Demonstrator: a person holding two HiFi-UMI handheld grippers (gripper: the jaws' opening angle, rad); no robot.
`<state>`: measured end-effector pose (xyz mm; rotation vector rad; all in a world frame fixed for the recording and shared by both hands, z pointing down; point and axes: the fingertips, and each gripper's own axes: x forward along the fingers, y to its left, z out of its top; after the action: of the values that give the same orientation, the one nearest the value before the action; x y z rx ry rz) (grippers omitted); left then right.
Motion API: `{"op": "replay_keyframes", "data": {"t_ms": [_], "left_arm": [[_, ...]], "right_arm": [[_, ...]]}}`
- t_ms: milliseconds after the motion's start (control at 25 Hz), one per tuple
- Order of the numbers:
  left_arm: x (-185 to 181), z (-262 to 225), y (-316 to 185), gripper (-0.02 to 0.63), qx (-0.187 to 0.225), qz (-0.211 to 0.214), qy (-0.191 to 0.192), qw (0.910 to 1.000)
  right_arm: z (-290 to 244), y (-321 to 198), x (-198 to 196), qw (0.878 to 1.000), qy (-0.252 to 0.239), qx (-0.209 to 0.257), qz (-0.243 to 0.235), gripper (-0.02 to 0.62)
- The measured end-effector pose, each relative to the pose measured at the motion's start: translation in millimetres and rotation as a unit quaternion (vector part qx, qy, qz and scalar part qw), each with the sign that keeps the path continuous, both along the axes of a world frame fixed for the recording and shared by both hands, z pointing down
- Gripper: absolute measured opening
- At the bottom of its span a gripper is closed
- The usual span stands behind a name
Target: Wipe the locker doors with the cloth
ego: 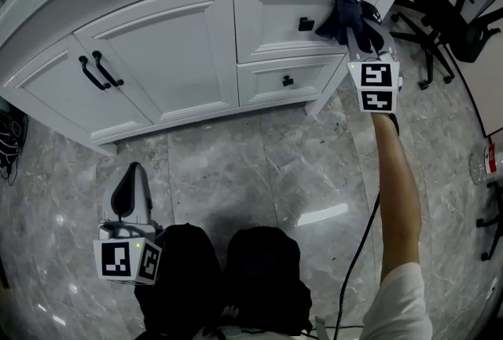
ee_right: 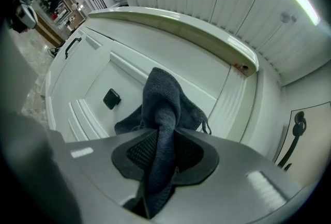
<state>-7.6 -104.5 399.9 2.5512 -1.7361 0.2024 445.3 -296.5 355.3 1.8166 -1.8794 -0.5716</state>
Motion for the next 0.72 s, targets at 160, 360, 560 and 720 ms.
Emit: {"op": "replay_keyframes", "data": {"t_ms": [160, 360, 560, 720], "left_arm": [[-2.7, 1.4, 0.3, 0.002, 0.0, 0.0, 0.001, 1.0], [-9.1, 4.2, 0.8, 0.002, -0.003, -0.005, 0.004, 1.0], [-10.6, 5.9, 0.6, 0.002, -0.002, -0.004, 0.007, 1.0], [-12.1, 6.9, 3.1, 0.002, -0.004, -0.005, 0.009, 0.9999]], "right_arm": [[24.5, -1.5, -1.6, 1.0, -0.005, -0.017, 0.002, 0.083], [57.1, -2.7, -5.1, 0.999, -0.011, -0.042, 0.003, 0.081], [68.0, -2.4, -13.3, 0.998, -0.036, -0.04, 0.009, 0.08], [70.0, -1.9, -42.1, 0.998, -0.04, -0.042, -0.013, 0.08]]}}
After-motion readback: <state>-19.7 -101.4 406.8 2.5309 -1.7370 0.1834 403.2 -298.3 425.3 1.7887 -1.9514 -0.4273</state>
